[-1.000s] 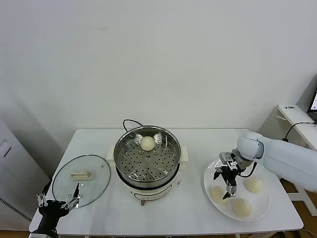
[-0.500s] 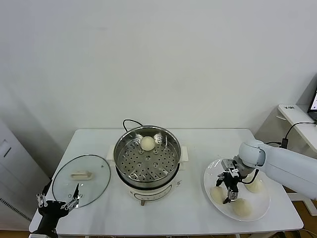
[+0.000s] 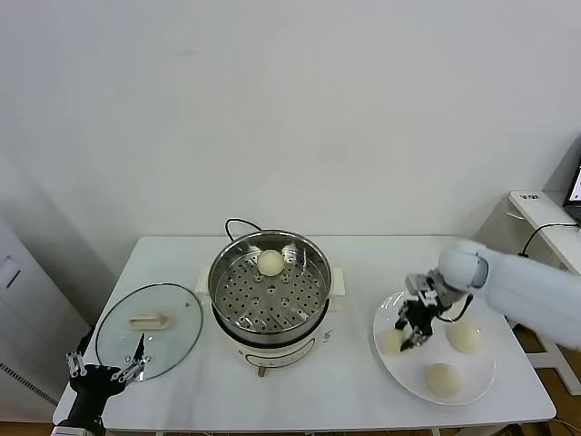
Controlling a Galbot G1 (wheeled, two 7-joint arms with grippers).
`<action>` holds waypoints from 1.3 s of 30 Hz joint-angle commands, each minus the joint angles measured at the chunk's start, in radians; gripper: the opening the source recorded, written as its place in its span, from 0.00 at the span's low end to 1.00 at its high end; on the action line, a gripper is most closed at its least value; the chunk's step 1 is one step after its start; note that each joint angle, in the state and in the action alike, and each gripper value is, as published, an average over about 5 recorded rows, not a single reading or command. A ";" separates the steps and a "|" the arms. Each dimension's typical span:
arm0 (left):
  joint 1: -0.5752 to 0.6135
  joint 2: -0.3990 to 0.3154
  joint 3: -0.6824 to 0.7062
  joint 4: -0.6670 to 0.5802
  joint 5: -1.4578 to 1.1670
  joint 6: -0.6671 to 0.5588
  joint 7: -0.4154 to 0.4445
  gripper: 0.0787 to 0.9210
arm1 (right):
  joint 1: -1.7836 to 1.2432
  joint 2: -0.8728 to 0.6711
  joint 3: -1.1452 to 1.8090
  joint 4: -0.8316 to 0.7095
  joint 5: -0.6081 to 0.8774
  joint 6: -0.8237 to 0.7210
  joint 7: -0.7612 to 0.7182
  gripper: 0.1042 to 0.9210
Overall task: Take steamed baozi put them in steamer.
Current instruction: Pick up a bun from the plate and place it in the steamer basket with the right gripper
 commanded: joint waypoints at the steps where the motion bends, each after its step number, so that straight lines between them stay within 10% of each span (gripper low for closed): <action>1: -0.003 0.008 0.001 -0.007 -0.002 0.006 -0.001 0.88 | 0.496 0.144 -0.227 -0.023 0.330 -0.001 -0.052 0.37; 21: -0.002 -0.002 -0.012 -0.004 -0.028 -0.001 0.000 0.88 | 0.220 0.640 -0.125 -0.036 0.381 -0.231 0.247 0.38; 39: -0.003 -0.015 -0.022 0.013 -0.039 -0.012 0.001 0.88 | 0.104 0.774 -0.096 -0.189 0.372 -0.294 0.354 0.53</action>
